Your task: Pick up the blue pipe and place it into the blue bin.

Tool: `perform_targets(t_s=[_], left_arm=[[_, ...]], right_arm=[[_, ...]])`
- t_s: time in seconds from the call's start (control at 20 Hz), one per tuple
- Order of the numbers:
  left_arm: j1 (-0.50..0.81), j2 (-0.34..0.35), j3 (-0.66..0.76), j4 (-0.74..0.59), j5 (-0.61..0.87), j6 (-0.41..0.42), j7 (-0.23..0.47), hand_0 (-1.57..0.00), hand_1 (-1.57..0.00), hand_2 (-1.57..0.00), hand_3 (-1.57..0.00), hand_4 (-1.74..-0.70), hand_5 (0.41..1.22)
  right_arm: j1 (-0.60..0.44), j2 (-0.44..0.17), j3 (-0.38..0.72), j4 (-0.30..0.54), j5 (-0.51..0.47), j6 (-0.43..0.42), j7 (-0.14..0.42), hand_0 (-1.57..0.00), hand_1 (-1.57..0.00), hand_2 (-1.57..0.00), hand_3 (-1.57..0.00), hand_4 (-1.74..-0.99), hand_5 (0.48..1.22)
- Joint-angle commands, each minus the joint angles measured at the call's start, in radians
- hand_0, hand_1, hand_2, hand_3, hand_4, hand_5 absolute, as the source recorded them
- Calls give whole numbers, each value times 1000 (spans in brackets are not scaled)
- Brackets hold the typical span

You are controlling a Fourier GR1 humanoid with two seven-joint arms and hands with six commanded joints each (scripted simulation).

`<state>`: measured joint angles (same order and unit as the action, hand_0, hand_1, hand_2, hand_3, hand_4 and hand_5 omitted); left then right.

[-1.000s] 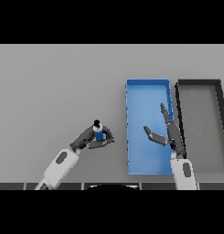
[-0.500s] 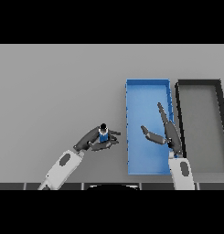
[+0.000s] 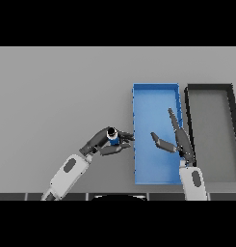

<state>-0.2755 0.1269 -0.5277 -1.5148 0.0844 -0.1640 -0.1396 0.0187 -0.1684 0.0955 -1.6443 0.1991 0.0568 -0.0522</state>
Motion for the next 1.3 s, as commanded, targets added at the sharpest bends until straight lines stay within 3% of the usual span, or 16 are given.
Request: perform_targets(t_s=[0.0, 0.35, 0.5, 0.6, 0.8, 0.95, 1.05, 1.15, 1.25], left_arm=[[-8, 1, 8, -4, 9, -8, 27, -1564, -1566, -1566, -1565, -1473, 1219], [1, -19, 7, -29, -12, -45, 64, -1570, -1570, -1570, -1570, -1474, 1220], [10, -27, 12, -37, -19, -56, 74, -1570, -1570, -1570, -1570, -1474, 1220], [18, -36, 12, -26, -38, -59, 58, -1571, -1571, -1571, -1571, -1474, 1221], [31, -41, 15, -32, -63, -74, 37, -1571, -1571, -1571, -1571, -1475, 1221], [23, -57, 26, -24, -79, -74, 64, -1571, -1571, -1571, -1571, -1474, 1221], [19, -50, 43, -28, -82, -81, 61, -1571, -1571, -1571, -1571, -1473, 1221], [13, -56, 53, -27, -78, -96, 73, -1571, -1571, -1571, -1571, -1473, 1221], [37, -43, 54, -47, -81, -116, 59, -1571, -1571, -1571, -1571, -1474, 1221]], right_arm=[[-8, 2, 2, 10, 7, -4, 13, 1, 1, 1, 1, -1124, 569], [9, -10, 3, -14, 25, -14, 10, 1, 1, 1, 1, -1123, 578], [11, -15, 4, -29, 32, -17, 29, 1, 1, 1, 1, -1185, 578], [30, -11, 7, -45, 21, -10, -1, 1, -11, -3, 1, -1194, 572], [-4, -24, -12, -131, -139, 94, -82, 1, -14, -25, 1, -1175, 592], [-51, -104, -13, -211, -223, 188, -12, 1, -6, -12, 1, -1165, 589], [-75, -144, 13, -277, -277, 248, 69, 1, -4, -8, 1, -1177, 567], [-121, -189, 35, -340, -308, 283, 143, 1, -2, -4, 1, -1194, 543], [-170, -212, 76, -374, -323, 321, 183, 1, -1, -3, 1, -1219, 537]])
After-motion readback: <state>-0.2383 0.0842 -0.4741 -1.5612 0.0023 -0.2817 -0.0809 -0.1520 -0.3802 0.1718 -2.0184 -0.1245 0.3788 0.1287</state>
